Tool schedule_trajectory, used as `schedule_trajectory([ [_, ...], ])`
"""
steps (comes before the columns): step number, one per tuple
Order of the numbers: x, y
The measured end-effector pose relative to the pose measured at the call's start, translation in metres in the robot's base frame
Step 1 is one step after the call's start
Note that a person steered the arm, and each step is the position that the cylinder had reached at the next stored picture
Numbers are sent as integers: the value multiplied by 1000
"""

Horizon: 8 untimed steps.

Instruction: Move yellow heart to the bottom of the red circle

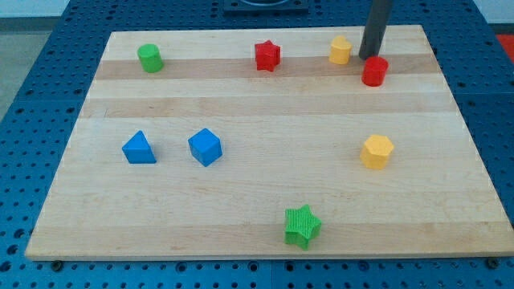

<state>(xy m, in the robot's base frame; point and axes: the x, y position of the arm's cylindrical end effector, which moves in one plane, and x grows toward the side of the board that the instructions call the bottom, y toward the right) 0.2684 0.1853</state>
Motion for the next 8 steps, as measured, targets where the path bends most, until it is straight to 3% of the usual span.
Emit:
schedule_trajectory([
  [3, 15, -21],
  [6, -56, -19],
  [8, -14, -50],
])
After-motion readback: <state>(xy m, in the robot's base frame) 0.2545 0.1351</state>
